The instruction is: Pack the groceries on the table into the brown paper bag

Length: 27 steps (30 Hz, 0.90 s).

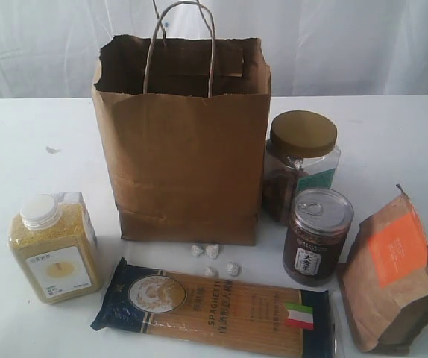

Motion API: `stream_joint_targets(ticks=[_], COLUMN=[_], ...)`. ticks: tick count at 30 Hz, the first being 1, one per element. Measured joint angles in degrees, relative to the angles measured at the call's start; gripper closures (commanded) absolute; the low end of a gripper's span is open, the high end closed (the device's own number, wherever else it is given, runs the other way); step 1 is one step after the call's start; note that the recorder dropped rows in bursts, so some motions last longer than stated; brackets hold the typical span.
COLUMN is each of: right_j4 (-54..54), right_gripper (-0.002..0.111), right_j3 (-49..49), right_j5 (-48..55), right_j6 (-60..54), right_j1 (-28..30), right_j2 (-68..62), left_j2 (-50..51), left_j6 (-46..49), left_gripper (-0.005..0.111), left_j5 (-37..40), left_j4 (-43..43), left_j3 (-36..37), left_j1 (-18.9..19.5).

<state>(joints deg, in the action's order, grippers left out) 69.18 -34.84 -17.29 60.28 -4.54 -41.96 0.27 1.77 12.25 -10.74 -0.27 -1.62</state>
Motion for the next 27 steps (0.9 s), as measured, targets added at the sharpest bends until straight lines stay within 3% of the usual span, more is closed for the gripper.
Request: stream_joint_targets(ticks=[4, 8, 11, 16, 20, 24, 27], right_j4=[-3.16, -17.39, -33.68, -61.15, -70.43, -76.05, -80.05], right_gripper=[0.107, 0.107, 0.107, 0.107, 0.106, 0.092, 0.069], right_j3=[0.0, 0.0, 0.0, 0.0, 0.0, -0.25, -1.94], right_j5=[-1.77, 4.92, 13.36, 31.27, 43.02, 47.79, 50.74], right_j6=[-0.28, -7.4, -21.82, -55.7, -69.96, -73.71, -74.72], right_j1=[-0.1, -0.1, -0.1, -0.1, -0.52, -3.22, -4.79], right_j2=[3.18, 4.09, 4.48, 4.49, 4.49, 4.49, 2.7], left_j2=[0.0, 0.0, 0.0, 0.0, 0.0, 0.0, 0.0], left_j6=[0.0, 0.0, 0.0, 0.0, 0.0, 0.0, 0.0], left_gripper=[0.107, 0.107, 0.107, 0.107, 0.107, 0.107, 0.107], left_j5=[0.0, 0.0, 0.0, 0.0, 0.0, 0.0, 0.0], left_j4=[0.0, 0.0, 0.0, 0.0, 0.0, 0.0, 0.0], left_j3=[0.0, 0.0, 0.0, 0.0, 0.0, 0.0, 0.0], left_j1=[0.0, 0.0, 0.0, 0.0, 0.0, 0.0, 0.0])
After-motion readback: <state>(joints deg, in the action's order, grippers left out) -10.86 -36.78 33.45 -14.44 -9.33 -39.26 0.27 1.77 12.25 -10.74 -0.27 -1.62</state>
